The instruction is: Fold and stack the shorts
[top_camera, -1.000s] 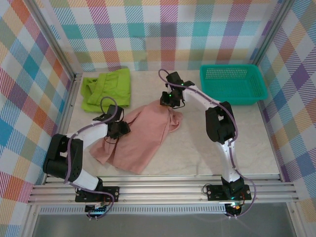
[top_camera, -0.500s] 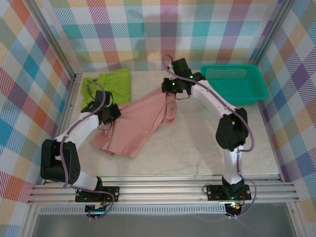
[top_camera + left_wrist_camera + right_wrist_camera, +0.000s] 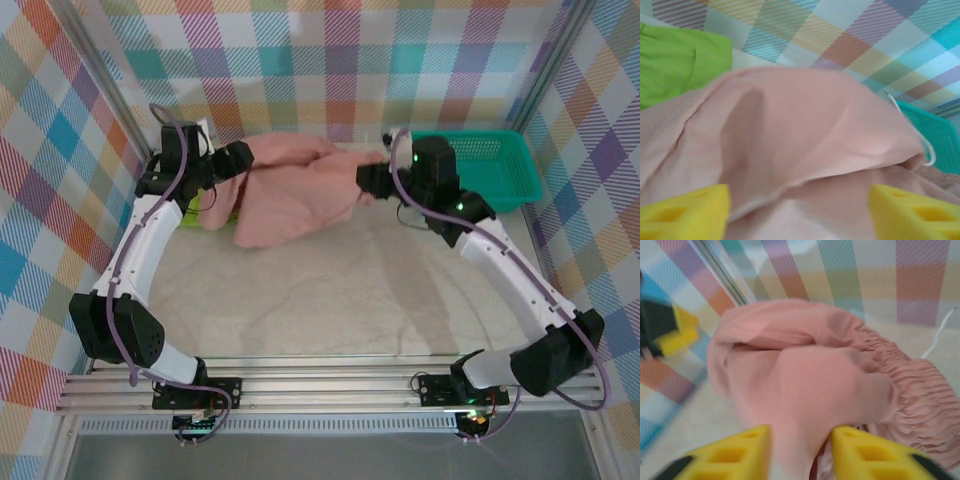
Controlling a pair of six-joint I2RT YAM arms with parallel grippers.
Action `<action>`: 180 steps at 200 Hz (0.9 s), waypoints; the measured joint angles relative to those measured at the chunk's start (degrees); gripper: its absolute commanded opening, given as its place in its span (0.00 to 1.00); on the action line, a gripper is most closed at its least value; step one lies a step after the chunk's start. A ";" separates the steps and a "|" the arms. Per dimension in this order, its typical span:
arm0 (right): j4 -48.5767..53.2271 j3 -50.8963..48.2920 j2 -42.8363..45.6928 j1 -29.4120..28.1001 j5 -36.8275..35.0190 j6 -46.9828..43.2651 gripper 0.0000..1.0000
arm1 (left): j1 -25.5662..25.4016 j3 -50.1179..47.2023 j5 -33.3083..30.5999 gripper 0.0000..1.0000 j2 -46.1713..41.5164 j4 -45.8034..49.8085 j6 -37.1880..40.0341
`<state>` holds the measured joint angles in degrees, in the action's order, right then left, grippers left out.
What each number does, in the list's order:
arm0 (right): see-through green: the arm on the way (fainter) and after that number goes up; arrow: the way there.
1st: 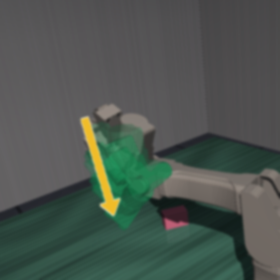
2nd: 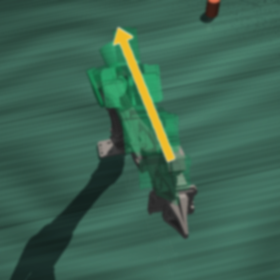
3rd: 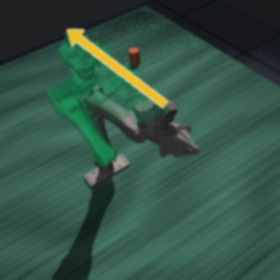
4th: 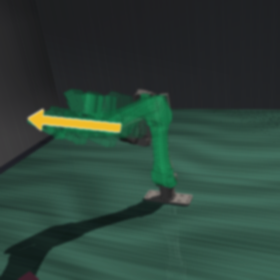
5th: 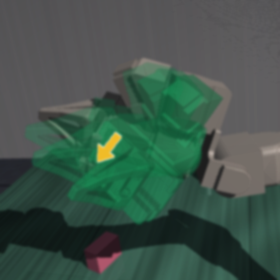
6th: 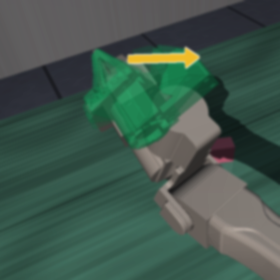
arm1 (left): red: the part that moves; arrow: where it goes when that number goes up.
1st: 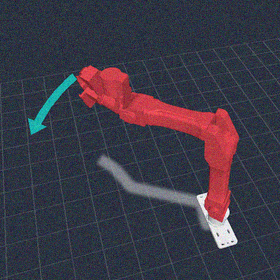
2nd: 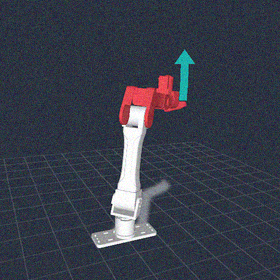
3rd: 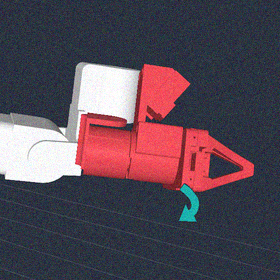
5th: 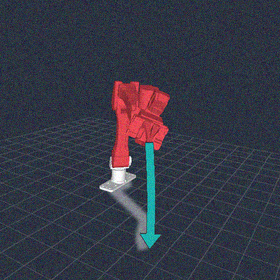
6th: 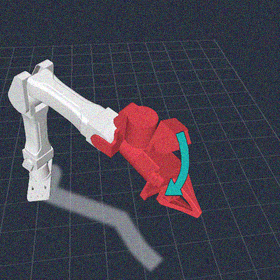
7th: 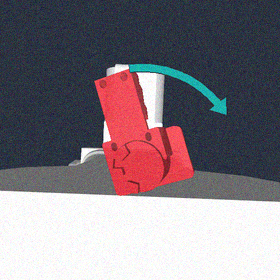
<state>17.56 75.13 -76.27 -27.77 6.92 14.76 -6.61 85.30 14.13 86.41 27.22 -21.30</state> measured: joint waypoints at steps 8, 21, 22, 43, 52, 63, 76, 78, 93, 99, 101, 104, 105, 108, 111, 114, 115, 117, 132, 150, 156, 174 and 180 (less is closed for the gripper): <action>0.26 -4.90 1.07 0.00 0.20 -0.39 0.55 | 0.00 -1.92 0.37 0.84 -0.02 -0.09 0.15; 0.98 -11.21 1.68 0.00 0.24 0.13 0.60 | -0.24 -5.95 0.94 0.88 -0.26 -0.26 0.33; 1.18 -11.85 1.73 0.00 0.24 0.07 0.60 | -0.26 -6.16 0.92 0.89 -0.26 -0.24 0.28; 3.96 -19.02 3.37 0.00 -0.48 1.29 0.77 | -1.18 -11.96 1.01 0.93 -1.29 0.74 0.42; 5.14 -20.35 4.74 0.00 -1.40 2.49 0.80 | -2.08 -13.42 0.81 0.94 -1.88 1.66 0.42; 5.90 -20.46 6.36 0.00 -3.06 3.30 0.82 | -3.65 -14.73 0.35 0.95 -2.75 2.32 0.35; 6.21 -19.50 7.28 0.00 -5.35 4.52 0.82 | -5.77 -16.44 -0.17 0.95 -4.24 2.47 0.22; 6.29 -19.30 7.26 0.00 -5.62 4.61 0.82 | -6.16 -16.79 -0.22 0.95 -4.52 2.47 0.11; 7.48 -16.63 5.40 0.13 -8.57 6.12 0.82 | -8.33 -19.26 -1.44 0.95 -6.29 2.64 -0.57; 8.00 -15.56 4.17 0.37 -9.51 6.71 0.81 | -8.90 -20.24 -1.84 0.95 -6.84 2.67 -0.96; 8.22 -15.15 3.65 0.46 -9.79 6.99 0.81 | -9.09 -20.68 -2.05 0.95 -7.06 2.60 -1.16; 8.50 -14.62 2.95 0.61 -10.23 7.17 0.80 | -9.31 -21.33 -2.23 0.94 -7.32 2.60 -1.42; 8.57 -14.53 2.73 0.68 -10.36 7.26 0.80 | -9.44 -21.68 -2.32 0.94 -7.50 2.64 -1.57; 8.83 -14.05 1.92 0.96 -10.60 7.56 0.80 | -9.64 -22.40 -2.54 0.94 -7.80 2.60 -1.88; 9.09 -13.64 1.11 1.27 -11.04 7.85 0.80 | -9.79 -23.12 -2.73 0.94 -8.09 2.67 -2.03; 9.18 -13.38 0.26 1.70 -11.08 8.22 0.80 | -9.88 -23.93 -2.91 0.94 -8.41 2.67 -2.49; 9.22 -13.31 0.09 1.81 -11.08 8.28 0.80 | -9.90 -24.13 -2.95 0.94 -8.48 2.64 -2.56; 9.35 -13.16 -0.42 2.16 -11.17 8.55 0.79 | -9.92 -24.74 -3.13 0.94 -8.72 2.58 -2.75; 10.45 -12.85 -4.22 5.86 -10.75 10.60 0.79 | -10.03 -29.49 -4.24 0.93 -10.38 2.49 -4.55; 11.96 -12.94 -8.24 11.15 -9.55 13.03 0.78 | -10.03 -34.07 -5.35 0.92 -11.08 2.54 -5.99; 12.07 -13.16 -9.18 12.61 -9.22 13.60 0.77 | -10.03 -35.32 -5.73 0.92 -11.04 2.51 -6.29; 11.98 -14.34 -10.95 16.63 -8.02 14.97 0.72 | -10.03 -38.14 -6.32 0.91 -10.99 2.12 -6.58; 11.96 -14.67 -11.43 17.64 -7.45 15.32 0.70 | -10.03 -38.93 -6.32 0.90 -10.93 1.46 -6.60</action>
<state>29.52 60.47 -87.70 -10.13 -0.54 30.09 -16.64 46.37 7.81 75.48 28.69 -27.90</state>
